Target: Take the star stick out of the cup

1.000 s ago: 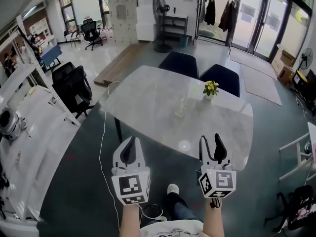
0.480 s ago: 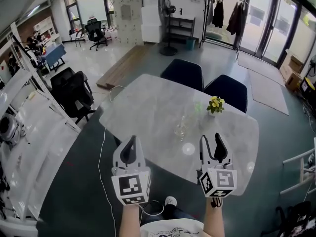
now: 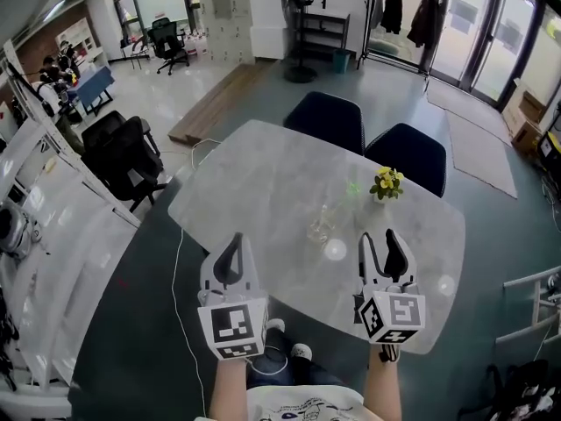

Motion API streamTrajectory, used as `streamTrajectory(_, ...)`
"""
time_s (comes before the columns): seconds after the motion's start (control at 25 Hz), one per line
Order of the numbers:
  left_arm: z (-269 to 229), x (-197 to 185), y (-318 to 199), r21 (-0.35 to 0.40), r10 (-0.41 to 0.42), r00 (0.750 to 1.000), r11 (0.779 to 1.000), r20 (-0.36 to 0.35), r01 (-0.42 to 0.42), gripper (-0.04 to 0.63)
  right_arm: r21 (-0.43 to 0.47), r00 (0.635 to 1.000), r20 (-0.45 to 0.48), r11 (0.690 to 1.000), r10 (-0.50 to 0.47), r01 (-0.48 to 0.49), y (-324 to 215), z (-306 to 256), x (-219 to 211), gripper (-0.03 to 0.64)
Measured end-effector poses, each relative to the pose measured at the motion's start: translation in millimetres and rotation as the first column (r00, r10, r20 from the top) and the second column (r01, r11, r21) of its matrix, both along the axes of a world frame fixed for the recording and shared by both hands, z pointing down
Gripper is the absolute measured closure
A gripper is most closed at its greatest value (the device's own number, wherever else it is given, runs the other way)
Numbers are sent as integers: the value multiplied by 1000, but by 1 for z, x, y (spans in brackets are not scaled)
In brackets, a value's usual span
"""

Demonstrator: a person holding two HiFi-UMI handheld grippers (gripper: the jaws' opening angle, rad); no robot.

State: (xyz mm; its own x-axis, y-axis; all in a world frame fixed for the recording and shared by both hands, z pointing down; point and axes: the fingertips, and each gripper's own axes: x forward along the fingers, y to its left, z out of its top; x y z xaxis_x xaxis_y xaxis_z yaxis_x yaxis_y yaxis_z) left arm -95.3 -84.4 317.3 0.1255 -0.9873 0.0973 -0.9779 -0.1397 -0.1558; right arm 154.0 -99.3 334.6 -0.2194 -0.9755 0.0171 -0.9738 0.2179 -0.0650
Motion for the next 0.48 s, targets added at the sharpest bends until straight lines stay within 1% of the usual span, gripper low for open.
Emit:
streamTrajectory(0.16,10,0,-24,-20,11,1000,1000,-5,-11,594,-22,1000,-6,1000,11,-11,-20,10,0,421)
streamTrajectory(0.48,20,0,-93,-48,78,997,996,-15,-79,594,-52,997,-17,996,78,-78,-74,19,2,420)
